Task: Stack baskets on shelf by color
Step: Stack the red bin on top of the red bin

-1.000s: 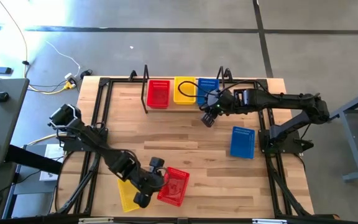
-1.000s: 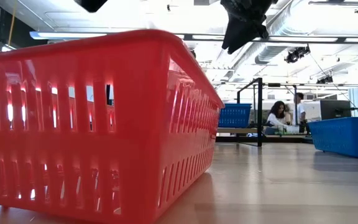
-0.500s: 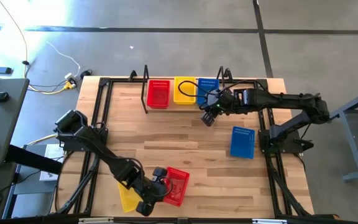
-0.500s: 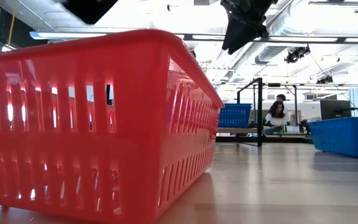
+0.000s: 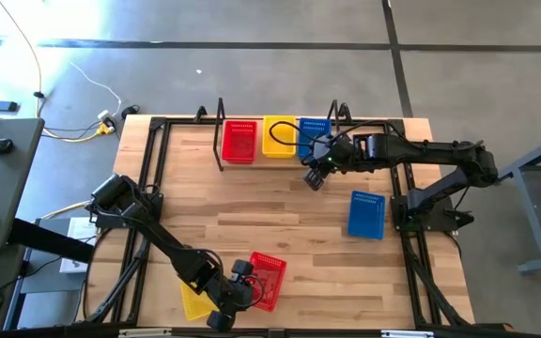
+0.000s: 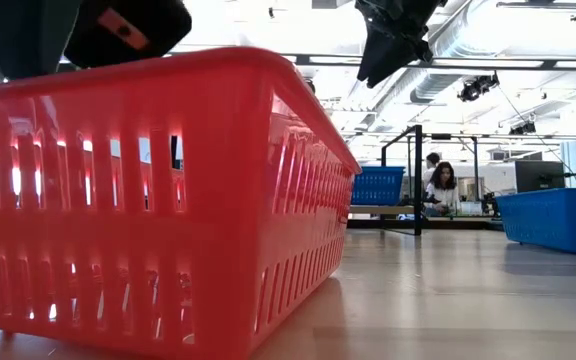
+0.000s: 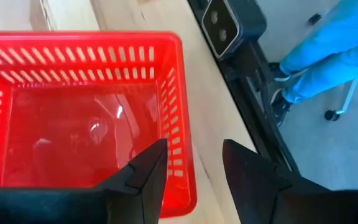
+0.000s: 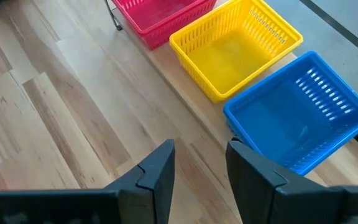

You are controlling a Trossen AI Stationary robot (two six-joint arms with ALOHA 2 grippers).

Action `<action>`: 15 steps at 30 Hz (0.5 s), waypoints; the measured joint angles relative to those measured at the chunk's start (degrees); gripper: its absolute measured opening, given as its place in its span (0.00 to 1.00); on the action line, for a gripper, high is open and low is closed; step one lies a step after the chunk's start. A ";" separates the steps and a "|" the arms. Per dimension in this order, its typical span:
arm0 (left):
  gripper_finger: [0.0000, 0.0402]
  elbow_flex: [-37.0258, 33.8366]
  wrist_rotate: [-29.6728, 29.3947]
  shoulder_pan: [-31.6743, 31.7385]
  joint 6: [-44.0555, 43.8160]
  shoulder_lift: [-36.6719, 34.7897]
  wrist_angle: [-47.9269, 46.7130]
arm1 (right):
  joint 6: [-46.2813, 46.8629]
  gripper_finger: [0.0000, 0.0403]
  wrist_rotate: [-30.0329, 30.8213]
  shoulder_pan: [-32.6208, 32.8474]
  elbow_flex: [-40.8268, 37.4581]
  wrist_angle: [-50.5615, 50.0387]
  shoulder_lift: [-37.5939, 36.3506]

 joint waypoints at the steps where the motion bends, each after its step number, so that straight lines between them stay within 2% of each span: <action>1: 0.36 -0.02 -0.11 0.00 -0.11 0.02 -0.15 | -0.01 0.32 0.07 0.01 0.00 0.01 -0.01; 15: 0.36 -0.02 -1.10 0.02 0.26 -0.07 -0.22 | 0.11 0.32 0.11 0.02 0.00 -0.01 0.00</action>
